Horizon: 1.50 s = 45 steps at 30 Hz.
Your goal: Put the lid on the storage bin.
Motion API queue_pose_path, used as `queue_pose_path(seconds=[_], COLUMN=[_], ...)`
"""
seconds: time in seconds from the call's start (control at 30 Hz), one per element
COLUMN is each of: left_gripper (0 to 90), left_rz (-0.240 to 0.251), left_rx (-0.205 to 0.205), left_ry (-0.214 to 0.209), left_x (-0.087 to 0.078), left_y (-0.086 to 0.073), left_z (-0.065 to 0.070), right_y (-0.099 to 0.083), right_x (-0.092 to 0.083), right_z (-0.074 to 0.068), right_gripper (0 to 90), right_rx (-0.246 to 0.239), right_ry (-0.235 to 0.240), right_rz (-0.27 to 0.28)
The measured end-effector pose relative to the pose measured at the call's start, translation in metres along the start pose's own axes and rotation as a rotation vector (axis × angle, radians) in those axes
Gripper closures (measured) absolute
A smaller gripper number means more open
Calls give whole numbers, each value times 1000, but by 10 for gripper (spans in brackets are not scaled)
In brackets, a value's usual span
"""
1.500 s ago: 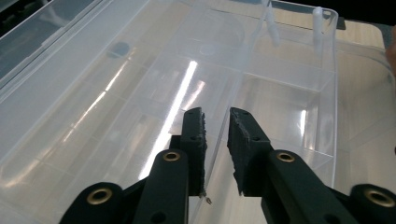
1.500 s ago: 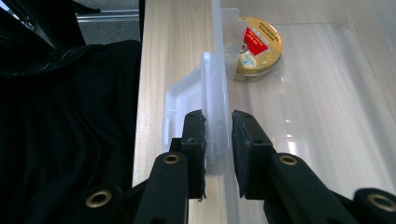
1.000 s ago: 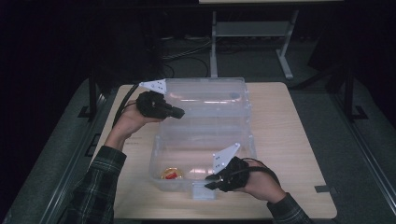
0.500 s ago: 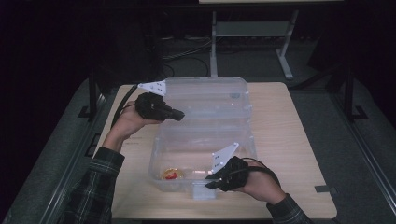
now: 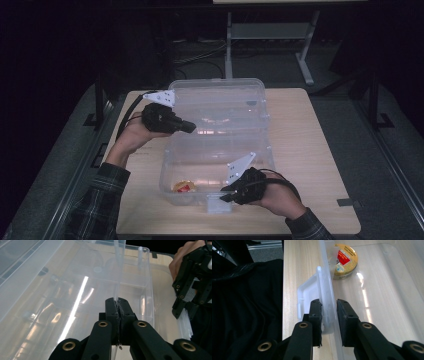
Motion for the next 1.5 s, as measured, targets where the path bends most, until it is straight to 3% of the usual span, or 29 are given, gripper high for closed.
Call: queue_pose_path(seconds=[0.37, 1.5], left_gripper=[888, 891], left_rz=[13, 5], left_rx=[16, 42], left_ry=[-10, -27], left_x=[-6, -10], left_y=[-4, -18], left_z=[19, 54], right_y=[0, 0], right_x=[0, 1], right_z=[0, 0], right_gripper=[749, 749], right_rx=[3, -3], right_ry=[-3, -13], right_rz=[0, 2])
Point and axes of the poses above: each handheld gripper's, and its own axes: x roughly forward along the jaws, y roughly out of its top, z roughly to its right, the point moved 9 cm from there along x, roughly forward along the jaws, and after that the axes turned 2 degrees about y, right-handed, at the moved point
